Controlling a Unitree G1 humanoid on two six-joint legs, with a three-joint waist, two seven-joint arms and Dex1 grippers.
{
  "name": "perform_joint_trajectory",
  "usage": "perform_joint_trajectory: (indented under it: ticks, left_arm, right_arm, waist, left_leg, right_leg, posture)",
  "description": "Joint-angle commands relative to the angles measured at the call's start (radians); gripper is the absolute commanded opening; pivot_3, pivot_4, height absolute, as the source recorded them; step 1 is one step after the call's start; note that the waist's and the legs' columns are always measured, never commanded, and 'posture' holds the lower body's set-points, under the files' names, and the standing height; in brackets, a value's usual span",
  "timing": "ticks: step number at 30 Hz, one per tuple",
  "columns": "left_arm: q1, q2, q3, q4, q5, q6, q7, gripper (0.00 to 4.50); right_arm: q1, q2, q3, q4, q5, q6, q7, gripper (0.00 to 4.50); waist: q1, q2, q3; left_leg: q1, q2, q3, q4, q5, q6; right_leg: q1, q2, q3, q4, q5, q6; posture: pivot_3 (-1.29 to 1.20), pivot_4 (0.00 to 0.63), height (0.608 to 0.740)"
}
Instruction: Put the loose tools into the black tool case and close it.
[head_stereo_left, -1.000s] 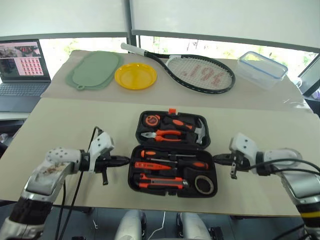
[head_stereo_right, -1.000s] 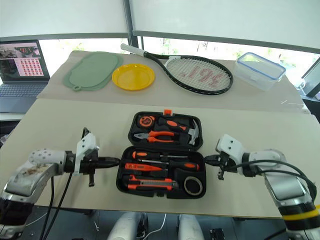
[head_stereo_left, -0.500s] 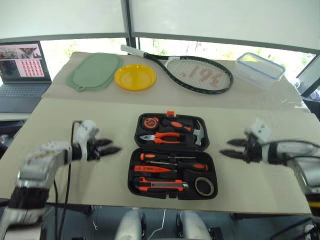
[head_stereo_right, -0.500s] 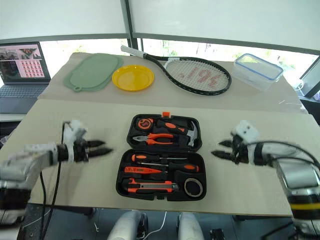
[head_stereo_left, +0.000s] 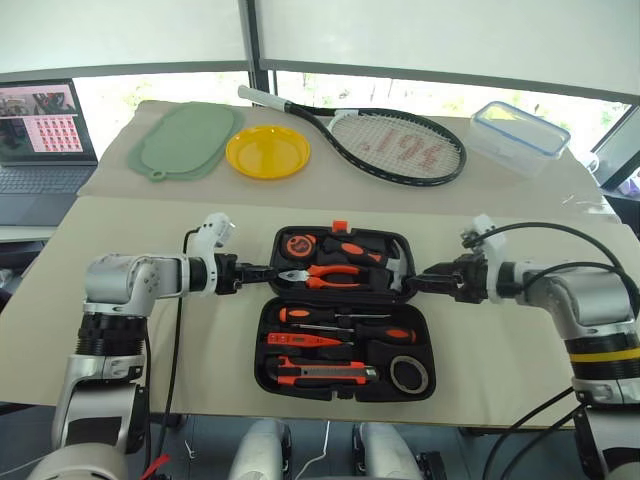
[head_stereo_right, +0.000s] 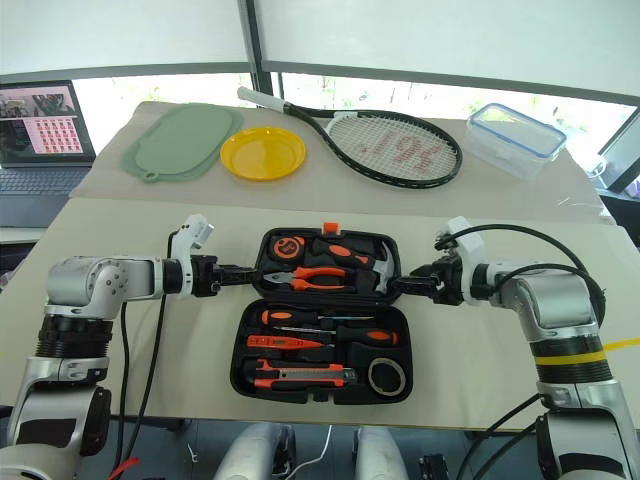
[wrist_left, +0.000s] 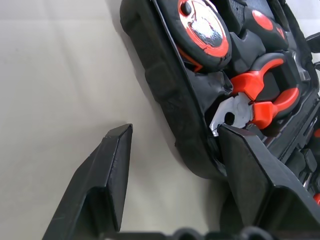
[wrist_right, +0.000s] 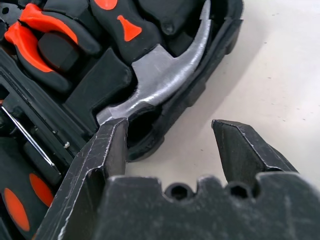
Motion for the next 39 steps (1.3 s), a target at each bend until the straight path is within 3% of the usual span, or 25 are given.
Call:
perform_joint_trajectory:
  ticks: [1,4,7,8,11,16,21,27,33,39]
  left_arm:
    - [-0.01,-0.01,-0.003,-0.022,-0.013,-0.004,0.001,2.92]
    - [-0.016,-0.029,0.012,-0.007,-0.007,-0.004,0.029,2.2]
    - [-0.013,-0.021,0.0,-0.012,-0.003,-0.012,0.019,1.17]
    - [-0.012,-0.021,0.001,-0.013,-0.004,-0.01,0.019,0.71]
    - [-0.012,-0.02,-0.002,-0.018,-0.007,-0.015,0.012,0.04]
    - [-0.024,-0.028,-0.002,-0.041,-0.031,-0.018,-0.015,0.04]
    - [-0.043,-0.058,0.02,-0.082,-0.031,-0.158,-0.045,0.04]
    - [-0.042,-0.084,-0.062,-0.088,0.127,-0.535,-0.07,0.04]
    - [0.062,-0.108,-0.134,-0.035,0.298,-0.872,-0.039,0.04]
    - [0.172,-0.137,-0.098,-0.052,0.411,-1.162,0.074,0.04]
  right_arm:
    - [-0.011,-0.001,-0.006,-0.004,0.0,-0.01,-0.008,1.97]
    - [-0.014,0.003,-0.009,-0.012,0.006,-0.003,-0.012,1.01]
    - [-0.02,0.006,-0.011,-0.013,0.009,-0.005,-0.016,0.07]
    - [-0.02,0.007,-0.012,-0.014,0.01,-0.007,-0.018,0.0]
    - [-0.02,0.009,-0.01,-0.024,0.012,-0.015,-0.023,0.0]
    - [-0.026,0.028,-0.021,-0.048,0.031,-0.01,-0.041,0.0]
    - [-0.063,0.071,-0.05,-0.056,0.014,-0.089,-0.086,0.0]
    - [-0.114,0.125,-0.047,-0.003,-0.101,-0.299,-0.179,0.0]
    - [-0.023,0.118,0.032,0.011,-0.25,-0.538,-0.189,0.0]
    - [0.118,0.119,0.024,-0.037,-0.338,-0.77,-0.234,0.0]
  waist:
    - [0.0,0.0,0.0]
    - [0.001,0.0,0.0]
    - [0.001,0.0,0.0]
    - [0.001,0.0,0.0]
    - [0.003,0.0,0.0]
    - [0.001,0.0,0.0]
    - [0.0,0.0,0.0]
    - [-0.001,0.0,0.0]
    - [0.004,0.001,0.0]
    - [0.008,0.001,0.0]
  left_leg:
    - [0.0,0.0,0.0,0.0,0.0,0.0]
    - [0.0,0.0,0.0,0.0,0.0,0.0]
    - [0.0,0.0,0.0,0.0,0.0,0.0]
    - [0.001,0.0,0.0,0.0,0.0,0.0]
    - [0.002,0.0,0.0,0.0,0.0,0.0]
    - [0.003,0.0,0.0,0.0,0.0,0.0]
    - [0.002,0.0,0.0,0.0,0.001,-0.001]
    - [-0.002,-0.001,0.0,0.0,0.001,-0.001]
    - [-0.005,-0.001,0.002,-0.001,0.002,-0.003]
    - [-0.005,0.0,0.003,-0.001,-0.001,0.002]
  right_leg:
    - [0.0,0.0,0.0,0.0,0.0,0.0]
    - [0.0,0.0,0.0,0.0,0.0,0.0]
    - [0.001,0.0,0.0,0.0,0.0,0.0]
    - [0.001,0.0,0.0,0.0,0.0,0.0]
    - [0.003,-0.001,0.0,0.001,0.0,0.0]
    - [0.003,-0.001,0.0,0.001,0.001,0.0]
    - [0.001,0.0,0.0,0.001,0.001,0.0]
    - [-0.003,0.0,0.0,0.0,0.003,0.0]
    - [-0.003,0.0,0.0,-0.001,0.003,0.001]
    - [-0.001,-0.001,-0.001,-0.003,0.004,0.003]
  posture:
    - [0.0,0.15,0.738]
    - [0.0,0.15,0.738]
    - [0.0,0.15,0.738]
    - [0.0,0.15,0.738]
    - [0.0,0.15,0.738]
    - [0.0,0.15,0.738]
    - [0.0,0.15,0.738]
    - [0.0,0.15,0.738]
    - [0.0,0.15,0.738]
    - [0.0,0.15,0.738]
